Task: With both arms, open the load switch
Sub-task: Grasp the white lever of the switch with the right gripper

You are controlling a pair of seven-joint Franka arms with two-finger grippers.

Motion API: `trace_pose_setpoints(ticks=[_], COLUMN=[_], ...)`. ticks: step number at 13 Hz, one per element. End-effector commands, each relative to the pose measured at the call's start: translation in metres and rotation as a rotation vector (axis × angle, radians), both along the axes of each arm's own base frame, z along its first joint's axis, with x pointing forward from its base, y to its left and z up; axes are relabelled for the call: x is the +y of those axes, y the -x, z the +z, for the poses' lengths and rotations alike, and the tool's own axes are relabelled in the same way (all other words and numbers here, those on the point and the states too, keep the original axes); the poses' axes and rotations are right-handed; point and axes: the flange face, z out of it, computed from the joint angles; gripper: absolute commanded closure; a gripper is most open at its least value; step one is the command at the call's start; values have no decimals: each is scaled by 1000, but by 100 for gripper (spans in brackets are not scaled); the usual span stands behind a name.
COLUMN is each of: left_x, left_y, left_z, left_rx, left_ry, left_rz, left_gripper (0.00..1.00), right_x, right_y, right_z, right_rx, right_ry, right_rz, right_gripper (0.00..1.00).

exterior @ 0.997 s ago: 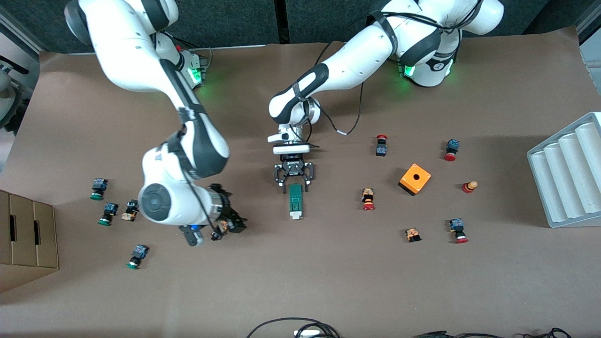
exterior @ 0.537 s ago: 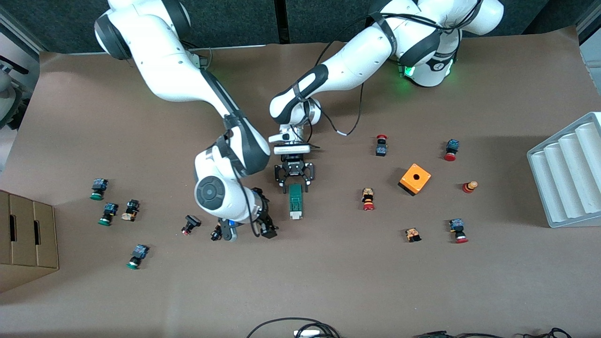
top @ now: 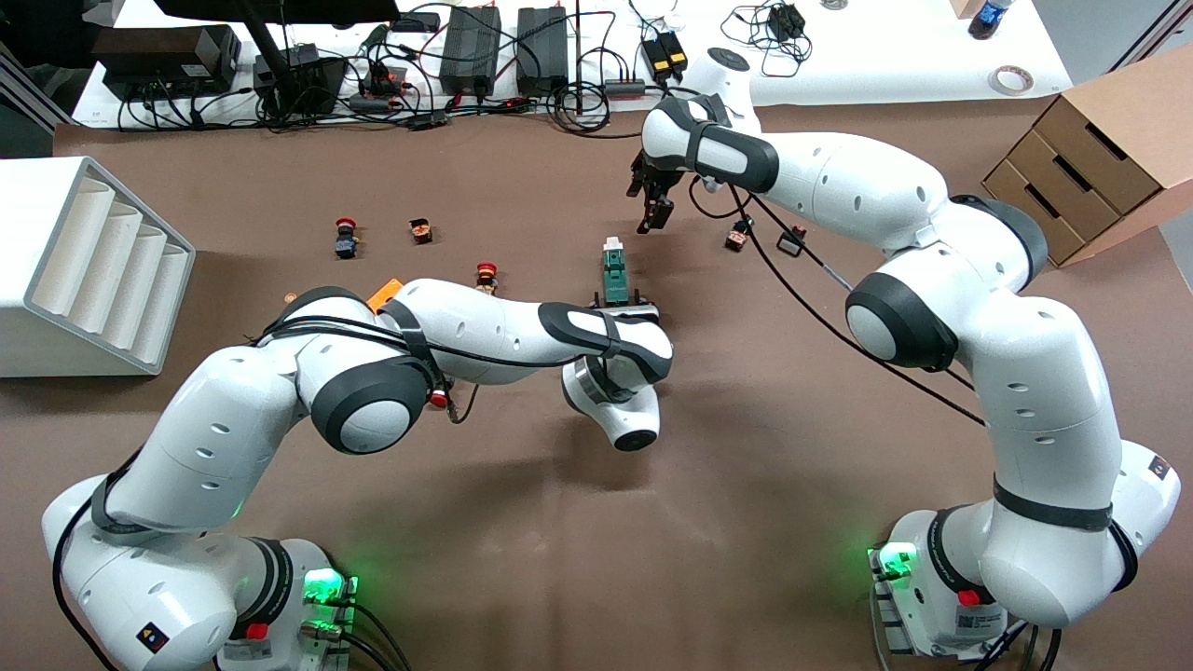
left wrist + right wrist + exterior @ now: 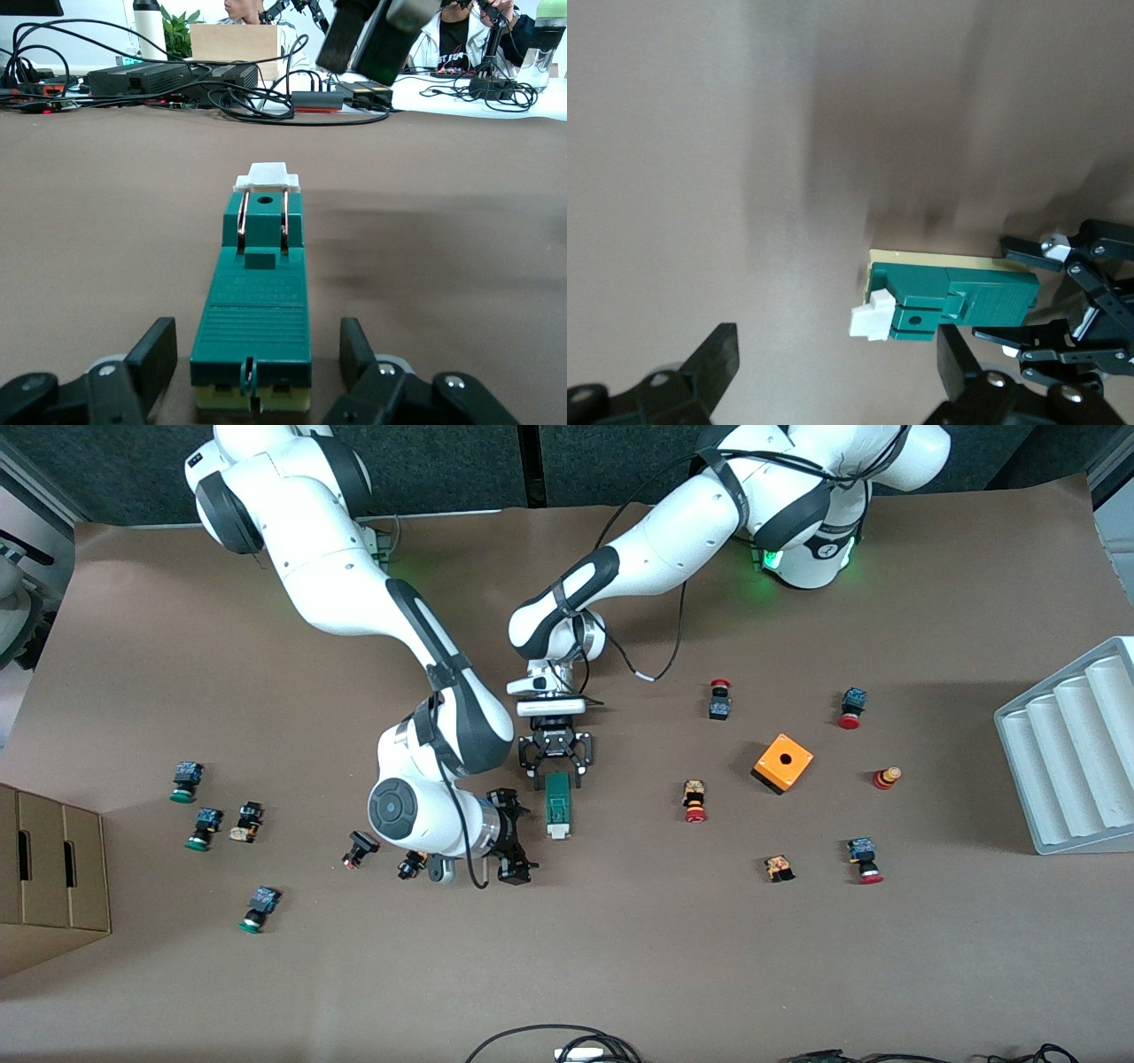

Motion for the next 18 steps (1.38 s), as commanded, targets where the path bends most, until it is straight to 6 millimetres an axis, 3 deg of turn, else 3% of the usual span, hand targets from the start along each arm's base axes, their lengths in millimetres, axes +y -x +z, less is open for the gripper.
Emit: trace_pose_setpoints(ticks=[1, 7, 13, 18], left_x=[-2, -1, -1, -1], left_y=[3, 3, 3, 3], left_z=[0, 1, 1, 1], left_rx=[-35, -38, -38, -38], left_ry=[13, 12, 12, 12], left_rz=[-6, -4, -4, -4], left_gripper=[18, 18, 18, 18], right_x=[8, 20, 22, 32], right_y=[-4, 3, 2, 10], right_z=[-15, -37, -41, -45], right_rx=[46, 103, 98, 109], right_ry=[-70, -102, -98, -92], right_rz=[-63, -151, -152, -135], right_gripper=[1, 4, 5, 15])
